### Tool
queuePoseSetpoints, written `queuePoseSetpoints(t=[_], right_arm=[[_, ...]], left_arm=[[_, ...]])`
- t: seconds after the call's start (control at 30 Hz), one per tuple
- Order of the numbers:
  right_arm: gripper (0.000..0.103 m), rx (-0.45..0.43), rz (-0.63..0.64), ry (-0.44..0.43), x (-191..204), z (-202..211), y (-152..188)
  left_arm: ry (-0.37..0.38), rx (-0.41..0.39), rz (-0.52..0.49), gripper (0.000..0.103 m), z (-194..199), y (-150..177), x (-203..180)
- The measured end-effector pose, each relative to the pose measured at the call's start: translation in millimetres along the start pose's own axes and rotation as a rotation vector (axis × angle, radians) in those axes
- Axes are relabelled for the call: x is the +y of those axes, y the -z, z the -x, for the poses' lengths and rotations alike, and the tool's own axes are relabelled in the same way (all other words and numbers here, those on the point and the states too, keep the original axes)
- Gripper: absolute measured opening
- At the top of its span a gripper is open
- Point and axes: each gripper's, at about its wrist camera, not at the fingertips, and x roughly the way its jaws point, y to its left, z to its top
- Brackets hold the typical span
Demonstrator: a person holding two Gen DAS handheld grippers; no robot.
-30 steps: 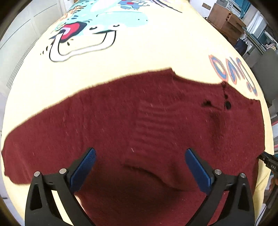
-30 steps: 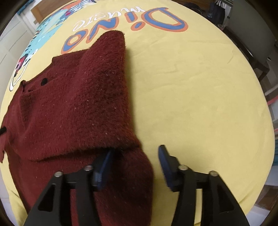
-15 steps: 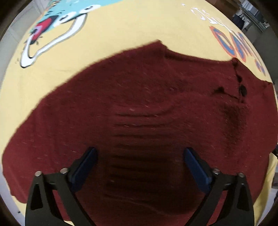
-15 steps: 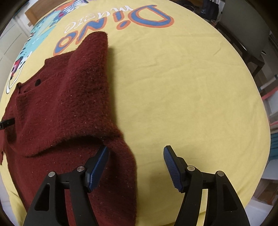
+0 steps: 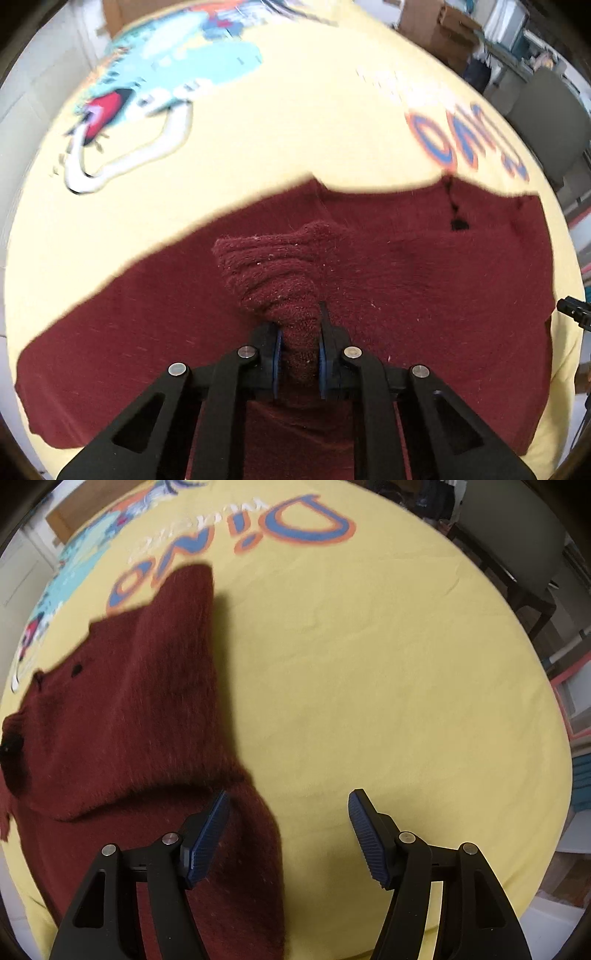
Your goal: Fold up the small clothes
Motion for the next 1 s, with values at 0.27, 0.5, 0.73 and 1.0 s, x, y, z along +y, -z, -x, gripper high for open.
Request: queuePoseSetpoints(t=[0.27, 0.5, 0.73, 1.0], right_arm=[[0.068, -0.011, -0.057, -0.166, 21, -16, -45], [0.068, 0.053, -0.026, -0.175, 47, -55, -60], [0.016, -0.006, 0.126, -0.063, 77, -37, -56], [0.016, -0.033, 0.108, 0.003, 68, -30, -47]], left_arm=[[-0.004, 0.007, 0.089, 0.012, 0, 23, 24], [0.003, 0.034, 0.132, 0.013, -1, 41, 40], [-0.026, 0.006, 0.084, 0.013, 6, 37, 31], [-0.049, 0.031, 0.096, 0.014, -16, 45, 28]])
